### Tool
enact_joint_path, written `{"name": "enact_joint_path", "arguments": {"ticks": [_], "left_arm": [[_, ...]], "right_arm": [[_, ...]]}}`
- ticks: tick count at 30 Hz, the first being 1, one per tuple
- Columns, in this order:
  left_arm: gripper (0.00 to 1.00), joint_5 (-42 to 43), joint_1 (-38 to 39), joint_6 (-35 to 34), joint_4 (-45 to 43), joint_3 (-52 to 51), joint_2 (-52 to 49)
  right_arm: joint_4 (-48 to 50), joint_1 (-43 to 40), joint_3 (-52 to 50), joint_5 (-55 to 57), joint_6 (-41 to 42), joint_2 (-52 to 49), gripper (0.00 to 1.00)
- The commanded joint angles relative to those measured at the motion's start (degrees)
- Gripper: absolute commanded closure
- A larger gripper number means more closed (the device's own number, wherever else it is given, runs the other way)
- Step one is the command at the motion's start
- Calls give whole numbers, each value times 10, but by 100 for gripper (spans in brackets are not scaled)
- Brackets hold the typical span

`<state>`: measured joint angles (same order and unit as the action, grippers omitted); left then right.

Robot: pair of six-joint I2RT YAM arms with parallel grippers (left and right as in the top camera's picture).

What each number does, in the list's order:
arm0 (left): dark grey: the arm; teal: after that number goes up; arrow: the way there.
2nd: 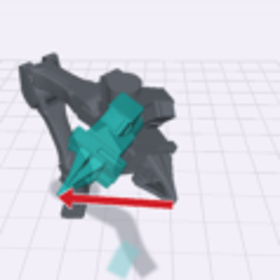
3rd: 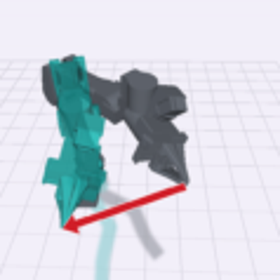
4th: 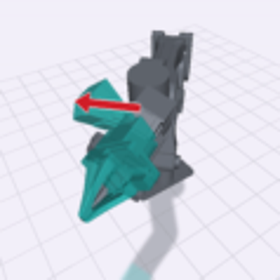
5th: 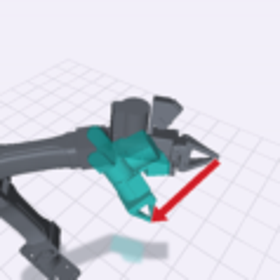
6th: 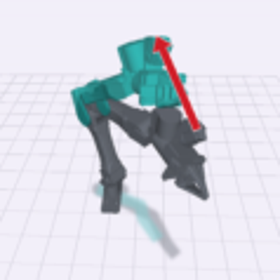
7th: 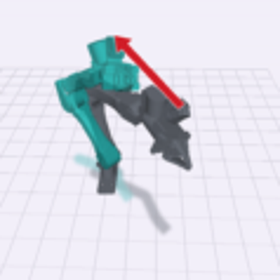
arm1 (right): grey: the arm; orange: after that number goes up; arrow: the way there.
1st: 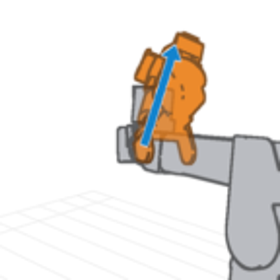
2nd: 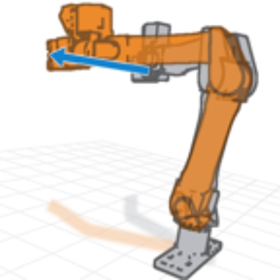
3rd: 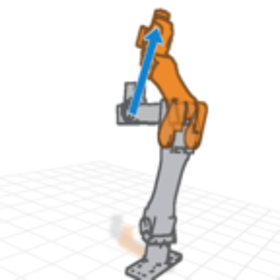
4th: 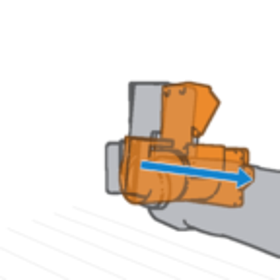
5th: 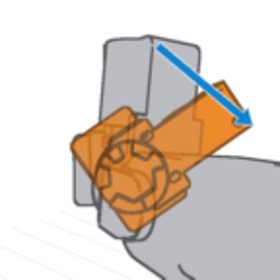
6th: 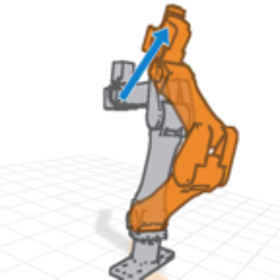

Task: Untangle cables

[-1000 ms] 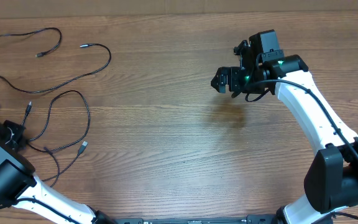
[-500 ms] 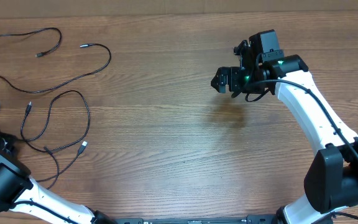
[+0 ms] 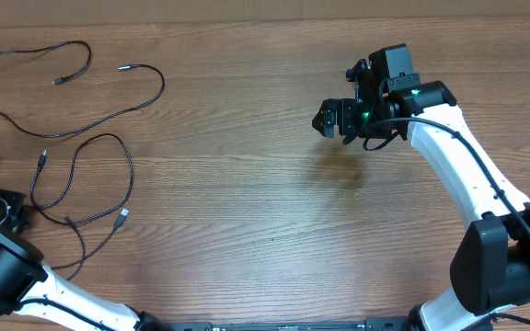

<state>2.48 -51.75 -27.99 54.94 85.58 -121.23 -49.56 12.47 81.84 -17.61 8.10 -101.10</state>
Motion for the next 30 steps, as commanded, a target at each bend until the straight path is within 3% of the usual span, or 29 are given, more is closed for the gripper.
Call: {"name": "enact_joint_path", "arguments": {"ticks": [1, 13, 21, 30], "left_arm": [[96, 40, 20, -15, 27, -3, 6], [96, 35, 79, -59, 47, -5, 6], [95, -31, 75, -59, 71, 2, 6], [95, -6, 67, -54, 119, 75, 53]], "right_arm": [[1, -1, 7, 2, -2, 12, 0], [1, -1, 7, 2, -2, 12, 0], [1, -1, 7, 2, -2, 12, 0], [2, -1, 7, 2, -2, 12, 0]]}}
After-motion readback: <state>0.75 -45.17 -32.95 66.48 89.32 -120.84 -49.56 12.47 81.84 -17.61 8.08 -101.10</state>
